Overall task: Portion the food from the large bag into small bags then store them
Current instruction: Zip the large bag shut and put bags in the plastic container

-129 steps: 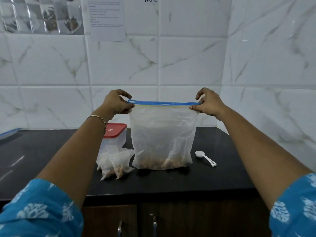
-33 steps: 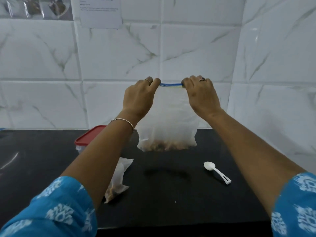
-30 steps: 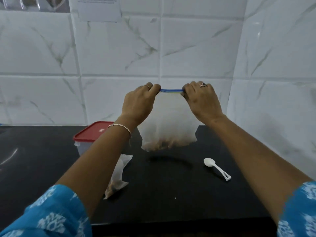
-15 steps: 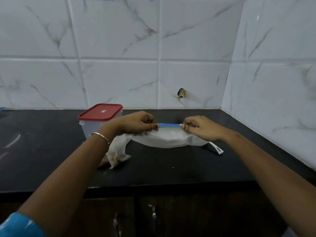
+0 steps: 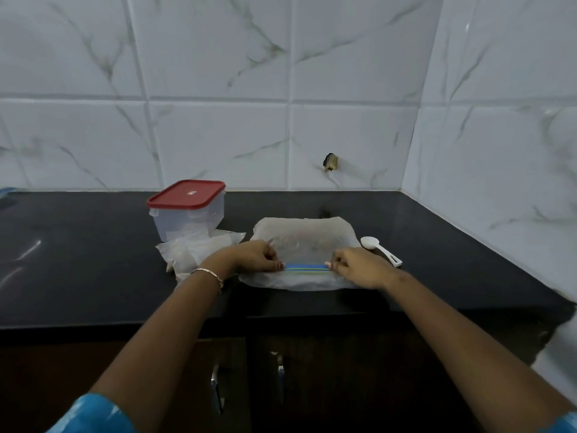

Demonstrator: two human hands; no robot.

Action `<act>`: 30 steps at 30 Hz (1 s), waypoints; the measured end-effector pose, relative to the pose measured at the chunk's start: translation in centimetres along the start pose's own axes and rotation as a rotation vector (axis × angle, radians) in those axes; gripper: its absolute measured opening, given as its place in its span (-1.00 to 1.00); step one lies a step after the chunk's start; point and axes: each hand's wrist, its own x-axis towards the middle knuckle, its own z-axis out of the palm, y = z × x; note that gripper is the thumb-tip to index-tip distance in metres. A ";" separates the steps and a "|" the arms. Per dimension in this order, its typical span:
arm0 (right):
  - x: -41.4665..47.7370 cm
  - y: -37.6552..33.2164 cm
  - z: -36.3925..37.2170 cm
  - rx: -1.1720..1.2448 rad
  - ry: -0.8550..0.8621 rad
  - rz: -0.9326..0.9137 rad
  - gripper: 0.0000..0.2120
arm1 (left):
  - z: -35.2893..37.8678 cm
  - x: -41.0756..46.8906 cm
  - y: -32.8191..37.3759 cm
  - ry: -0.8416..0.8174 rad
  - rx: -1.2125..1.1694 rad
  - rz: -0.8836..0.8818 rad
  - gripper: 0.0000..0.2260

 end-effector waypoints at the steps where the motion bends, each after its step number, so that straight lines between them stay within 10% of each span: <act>1: -0.4 -0.2 0.4 -0.064 0.070 0.005 -0.75 | 0.1 0.0 0.2 0.031 0.024 -0.005 -0.76; 9: -1.2 -0.2 2.3 -0.488 0.443 -0.323 -0.89 | 2.9 -1.2 2.5 0.512 0.529 0.162 -0.76; 19: -2.4 2.1 1.0 -0.124 0.146 -0.276 -0.47 | 3.6 -3.5 2.0 0.318 0.307 0.228 -0.63; 30: -2.3 1.2 -2.7 0.023 0.133 -0.175 -0.86 | -0.5 -2.1 2.7 0.321 0.039 0.161 -0.83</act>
